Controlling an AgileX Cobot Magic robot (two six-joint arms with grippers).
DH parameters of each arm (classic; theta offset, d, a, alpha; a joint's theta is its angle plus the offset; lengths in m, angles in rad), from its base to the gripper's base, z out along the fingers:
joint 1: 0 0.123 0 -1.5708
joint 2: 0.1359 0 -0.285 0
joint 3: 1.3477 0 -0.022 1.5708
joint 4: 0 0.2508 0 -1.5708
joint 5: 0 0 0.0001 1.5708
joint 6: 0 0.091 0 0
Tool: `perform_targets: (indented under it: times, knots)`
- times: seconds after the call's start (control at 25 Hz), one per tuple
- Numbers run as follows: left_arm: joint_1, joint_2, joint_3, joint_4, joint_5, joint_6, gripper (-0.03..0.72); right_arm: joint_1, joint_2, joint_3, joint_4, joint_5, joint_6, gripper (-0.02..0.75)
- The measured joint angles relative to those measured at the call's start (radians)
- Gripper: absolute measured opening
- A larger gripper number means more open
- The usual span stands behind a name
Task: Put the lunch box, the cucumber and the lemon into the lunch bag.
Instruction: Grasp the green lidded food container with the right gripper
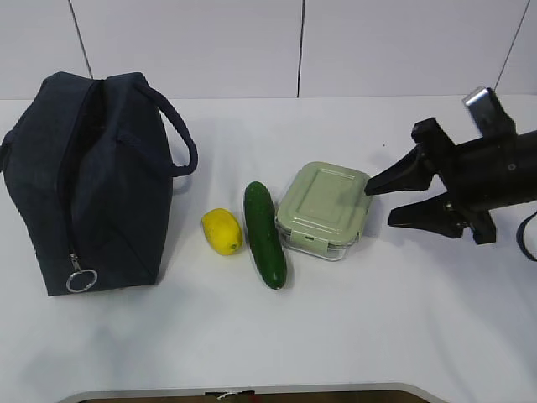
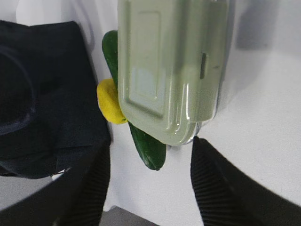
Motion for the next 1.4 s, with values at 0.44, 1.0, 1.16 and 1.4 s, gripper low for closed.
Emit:
perform_targets:
  times: [0.44,1.0,1.16,1.4]
  knots:
    - [0.000,0.000,0.000,0.000,0.000,0.000,0.239,-0.001,0.147,-0.008,0.175,0.030,-0.248,0.440]
    - [0.000,0.000,0.000,0.000,0.000,0.000,0.239,-0.002,0.196,-0.073,0.195,-0.023,-0.339,0.525]
    - [0.000,0.000,0.000,0.000,0.000,0.000,0.239,-0.002,0.228,-0.080,0.197,-0.023,-0.344,0.526]
    - [0.000,0.000,0.000,0.000,0.000,0.000,0.239,-0.002,0.280,-0.092,0.205,-0.025,-0.349,0.526]
